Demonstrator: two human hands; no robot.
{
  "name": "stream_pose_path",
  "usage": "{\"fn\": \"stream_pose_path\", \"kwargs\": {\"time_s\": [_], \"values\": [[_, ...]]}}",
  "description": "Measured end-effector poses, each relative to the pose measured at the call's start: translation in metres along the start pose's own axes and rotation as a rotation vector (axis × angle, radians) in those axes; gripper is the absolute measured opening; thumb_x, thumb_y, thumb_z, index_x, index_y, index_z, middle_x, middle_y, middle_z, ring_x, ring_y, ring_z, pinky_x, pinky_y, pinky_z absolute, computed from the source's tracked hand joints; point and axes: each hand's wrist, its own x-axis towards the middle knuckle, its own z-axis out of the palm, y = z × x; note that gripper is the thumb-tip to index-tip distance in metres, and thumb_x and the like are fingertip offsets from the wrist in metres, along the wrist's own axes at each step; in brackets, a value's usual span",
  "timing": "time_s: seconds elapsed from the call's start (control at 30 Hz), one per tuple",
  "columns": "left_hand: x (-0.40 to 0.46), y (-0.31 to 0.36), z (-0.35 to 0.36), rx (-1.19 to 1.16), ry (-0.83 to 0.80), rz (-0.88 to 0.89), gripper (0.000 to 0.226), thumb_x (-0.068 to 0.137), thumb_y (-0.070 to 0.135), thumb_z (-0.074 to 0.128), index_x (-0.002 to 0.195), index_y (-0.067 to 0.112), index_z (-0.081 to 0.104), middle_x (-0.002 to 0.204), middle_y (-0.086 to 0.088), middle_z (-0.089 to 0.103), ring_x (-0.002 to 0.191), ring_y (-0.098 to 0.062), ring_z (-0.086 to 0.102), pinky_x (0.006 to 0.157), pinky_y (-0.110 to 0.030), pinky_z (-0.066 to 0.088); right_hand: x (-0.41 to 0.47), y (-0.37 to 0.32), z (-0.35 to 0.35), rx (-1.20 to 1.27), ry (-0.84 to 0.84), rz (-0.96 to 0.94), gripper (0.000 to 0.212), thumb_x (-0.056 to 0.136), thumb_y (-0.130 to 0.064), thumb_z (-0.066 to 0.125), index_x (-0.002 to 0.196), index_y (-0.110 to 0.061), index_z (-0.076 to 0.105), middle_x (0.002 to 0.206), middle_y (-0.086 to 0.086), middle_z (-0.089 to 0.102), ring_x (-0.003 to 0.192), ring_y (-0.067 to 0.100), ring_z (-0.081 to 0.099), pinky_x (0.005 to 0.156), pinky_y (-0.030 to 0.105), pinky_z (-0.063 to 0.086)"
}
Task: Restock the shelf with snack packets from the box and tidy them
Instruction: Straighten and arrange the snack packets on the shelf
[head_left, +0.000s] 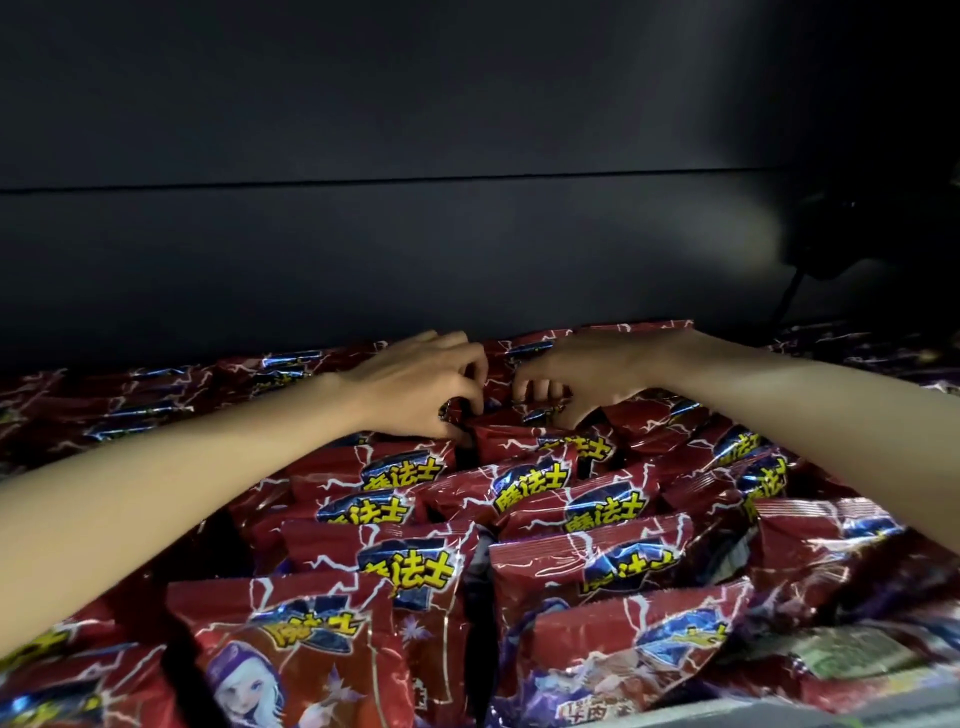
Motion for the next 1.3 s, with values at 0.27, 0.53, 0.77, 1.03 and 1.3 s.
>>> {"fn": "stream_pose_path", "kwargs": {"time_s": [0.27,0.53,0.77,1.03,1.3], "values": [[0.000,0.000,0.001,-0.085,0.005,-0.110,0.036,0.078,0.059,0.061,0.104,0.035,0.064,0.122,0.014,0.047,0.112,-0.004,0.036,0.086,-0.019,0.024,-0.003,-0.011,-0.008,-0.090,-0.089,-0.002,0.056,0.086,-0.022,0.067,0.137,-0.021,0.046,0.071,-0.019,0.039,0.052,-0.002,0.031,0.047,0.018,0.024],[-0.012,-0.007,-0.005,-0.169,0.068,-0.277,0.062,0.079,0.062,0.059,0.134,0.037,0.042,0.130,0.015,0.044,0.117,-0.001,0.037,0.085,-0.021,0.032,-0.010,-0.014,-0.008,-0.282,0.250,0.063,0.055,0.087,-0.046,0.061,0.134,-0.022,0.045,0.103,0.003,0.064,0.094,0.022,0.062,0.067,0.027,0.035],[0.006,0.006,0.004,-0.196,0.144,-0.218,0.036,0.082,0.058,0.058,0.105,0.030,0.059,0.104,0.016,0.052,0.097,-0.002,0.048,0.076,-0.023,0.037,-0.007,-0.017,0.003,-0.267,0.294,0.082,0.048,0.084,-0.041,0.067,0.124,-0.020,0.050,0.111,0.001,0.063,0.099,0.020,0.060,0.070,0.029,0.040],[0.018,0.011,0.008,-0.084,0.123,-0.281,0.026,0.084,0.048,0.063,0.088,0.031,0.044,0.090,0.017,0.046,0.095,-0.008,0.049,0.068,-0.025,0.030,-0.014,0.004,-0.011,0.207,0.250,0.159,0.011,0.079,-0.024,0.075,0.088,-0.021,0.070,0.077,-0.016,0.062,0.067,-0.003,0.055,0.072,0.024,0.044],[0.019,0.014,0.006,0.036,0.188,-0.082,0.044,0.072,0.032,0.078,0.111,0.025,0.058,0.111,0.003,0.053,0.103,-0.016,0.050,0.079,-0.026,0.040,-0.014,-0.008,0.007,-0.242,0.436,0.179,0.020,0.095,-0.025,0.049,0.111,-0.018,0.060,0.115,0.001,0.060,0.103,0.027,0.061,0.076,0.035,0.046]]}}
